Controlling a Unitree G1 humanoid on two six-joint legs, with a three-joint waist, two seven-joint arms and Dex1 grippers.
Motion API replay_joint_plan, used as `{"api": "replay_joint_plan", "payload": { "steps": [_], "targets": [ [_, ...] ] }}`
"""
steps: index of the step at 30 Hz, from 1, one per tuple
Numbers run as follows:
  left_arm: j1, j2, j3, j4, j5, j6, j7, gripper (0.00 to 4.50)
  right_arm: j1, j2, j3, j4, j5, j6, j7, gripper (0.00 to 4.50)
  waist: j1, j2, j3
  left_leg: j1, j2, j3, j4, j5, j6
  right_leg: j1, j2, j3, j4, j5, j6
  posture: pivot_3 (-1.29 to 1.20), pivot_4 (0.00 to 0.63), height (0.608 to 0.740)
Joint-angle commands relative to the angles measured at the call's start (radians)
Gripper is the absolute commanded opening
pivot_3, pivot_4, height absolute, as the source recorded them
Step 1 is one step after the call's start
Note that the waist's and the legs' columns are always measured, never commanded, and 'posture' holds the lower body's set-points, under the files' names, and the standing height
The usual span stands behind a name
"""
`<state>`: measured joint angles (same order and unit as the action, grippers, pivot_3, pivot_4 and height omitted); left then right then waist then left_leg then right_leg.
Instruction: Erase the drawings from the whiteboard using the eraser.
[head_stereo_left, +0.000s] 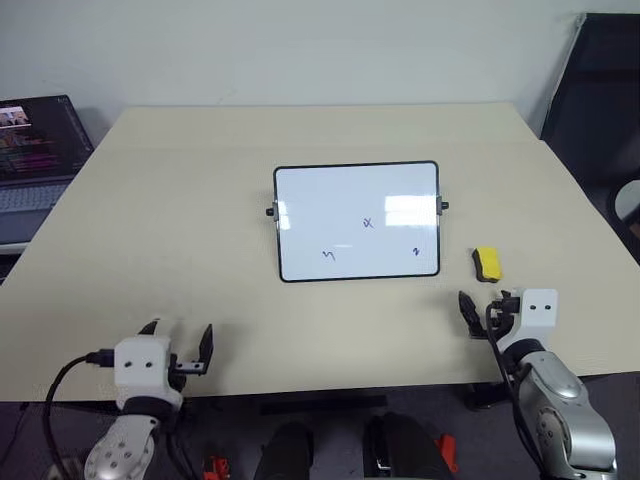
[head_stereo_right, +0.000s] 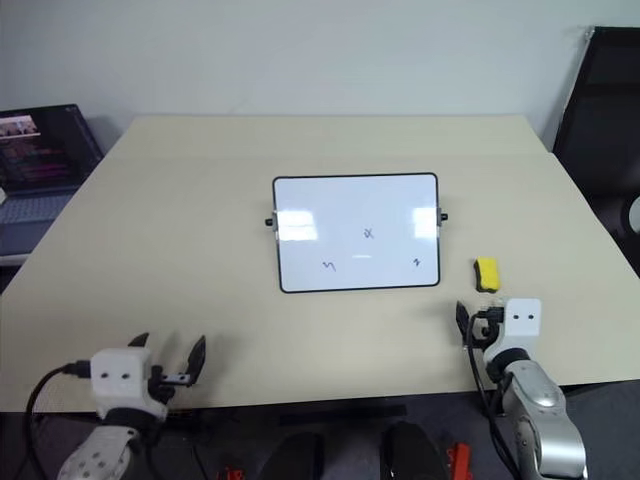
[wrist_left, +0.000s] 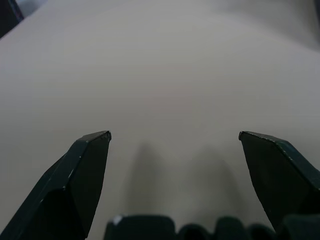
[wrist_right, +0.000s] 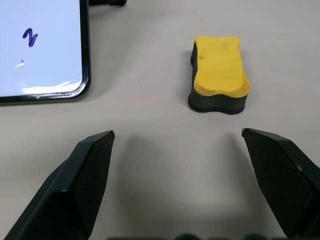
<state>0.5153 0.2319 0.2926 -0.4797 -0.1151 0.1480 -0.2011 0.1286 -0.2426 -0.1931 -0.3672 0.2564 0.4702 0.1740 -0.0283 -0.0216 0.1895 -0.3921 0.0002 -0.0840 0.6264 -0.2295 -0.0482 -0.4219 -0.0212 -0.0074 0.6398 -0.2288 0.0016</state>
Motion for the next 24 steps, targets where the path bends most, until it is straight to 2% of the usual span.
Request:
{"api": "replay_joint_plan", "payload": {
  "steps": [1, 7, 14, 24],
  "targets": [
    [-0.036, 0.000, 0.010, -0.040, 0.004, -0.006, 0.019, 4.50, -0.028, -0.009, -0.007, -0.007, 0.002, -0.005, 0.006, 4.48, 0.000, 0.000, 0.000, -0.001, 0.000, 0.000, 0.001, 0.000, 0.000, 0.000, 0.000, 0.000, 0.000, 0.000, 0.000, 0.00, 0.150, 0.740],
    [-0.079, -0.009, -0.017, -0.025, 0.019, -0.004, 0.031, 4.50, -0.035, -0.013, -0.012, -0.007, 0.004, -0.005, 0.011, 4.48, 0.000, 0.000, 0.000, -0.002, 0.003, 0.003, 0.002, 0.000, 0.000, 0.000, 0.000, -0.002, -0.002, 0.000, 0.000, 0.00, 0.150, 0.740],
    [-0.194, 0.026, -0.009, 0.077, 0.015, -0.023, 0.014, 4.50, -0.064, -0.036, -0.055, 0.046, 0.000, -0.047, 0.013, 4.48, 0.001, 0.000, 0.000, -0.002, -0.004, 0.003, 0.001, -0.001, 0.000, 0.000, 0.001, -0.003, 0.001, 0.000, 0.000, 0.00, 0.150, 0.740],
    [-0.321, 0.037, -0.056, 0.172, 0.029, -0.052, -0.001, 4.50, -0.089, -0.004, -0.049, 0.087, -0.012, -0.092, -0.017, 4.48, 0.000, 0.000, 0.000, 0.000, -0.005, 0.003, 0.001, 0.000, 0.000, 0.001, 0.002, -0.002, 0.003, 0.001, 0.001, 0.00, 0.150, 0.740]
  ]
}}
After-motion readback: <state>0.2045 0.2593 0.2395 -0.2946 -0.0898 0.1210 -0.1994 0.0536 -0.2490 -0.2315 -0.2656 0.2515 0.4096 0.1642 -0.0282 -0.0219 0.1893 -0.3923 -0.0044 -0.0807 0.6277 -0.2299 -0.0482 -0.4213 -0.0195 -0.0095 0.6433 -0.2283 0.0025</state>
